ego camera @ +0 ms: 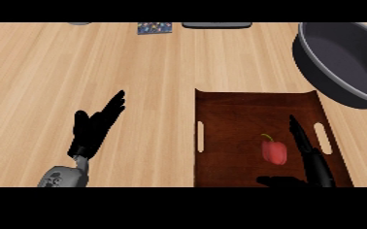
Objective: Pick the bell pepper from the tray and place it in the pot
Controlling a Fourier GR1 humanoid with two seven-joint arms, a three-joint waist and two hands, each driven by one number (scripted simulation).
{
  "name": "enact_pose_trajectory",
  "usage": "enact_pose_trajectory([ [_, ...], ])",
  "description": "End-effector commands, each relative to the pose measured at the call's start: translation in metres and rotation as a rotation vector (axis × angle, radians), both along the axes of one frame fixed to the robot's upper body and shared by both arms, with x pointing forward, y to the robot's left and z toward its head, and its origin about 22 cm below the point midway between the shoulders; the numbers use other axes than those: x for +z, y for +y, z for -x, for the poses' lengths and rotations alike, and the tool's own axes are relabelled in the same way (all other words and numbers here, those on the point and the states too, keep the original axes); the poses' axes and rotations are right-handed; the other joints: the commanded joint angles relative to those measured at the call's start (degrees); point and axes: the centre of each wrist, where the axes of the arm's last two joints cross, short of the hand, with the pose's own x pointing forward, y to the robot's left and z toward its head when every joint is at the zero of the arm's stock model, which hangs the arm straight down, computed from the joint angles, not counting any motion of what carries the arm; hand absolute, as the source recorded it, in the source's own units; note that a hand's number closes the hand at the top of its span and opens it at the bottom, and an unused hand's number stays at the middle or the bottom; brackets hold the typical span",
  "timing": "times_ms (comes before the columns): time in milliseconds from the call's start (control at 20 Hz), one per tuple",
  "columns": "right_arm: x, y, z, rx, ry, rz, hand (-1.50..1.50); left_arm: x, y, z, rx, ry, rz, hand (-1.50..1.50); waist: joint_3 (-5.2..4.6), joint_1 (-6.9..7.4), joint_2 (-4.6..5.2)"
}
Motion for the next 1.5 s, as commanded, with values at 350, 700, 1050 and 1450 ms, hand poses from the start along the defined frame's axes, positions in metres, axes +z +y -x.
enact_pose_trajectory([
  [350,-0.06,0.0,-0.012,0.095,-0.041,0.086,1.5,0.028,-0.002,0.002,-0.008,-0.002,-0.011,0.0,0.03,0.34,-0.03],
  [700,-0.076,0.005,-0.006,0.062,-0.099,-0.1,1.5,0.003,-0.013,0.001,-0.001,-0.008,0.012,0.0,0.05,0.16,0.08],
  [1050,-0.045,-0.124,0.019,-0.168,-0.2,-0.082,1.5,0.006,0.0,-0.004,0.02,0.007,0.015,0.0,0.13,-0.81,0.09],
  [1450,0.008,-0.263,0.071,-0.444,-0.263,-0.036,1.5,0.008,-0.001,-0.006,-0.008,-0.008,0.006,0.0,0.35,0.28,0.4],
])
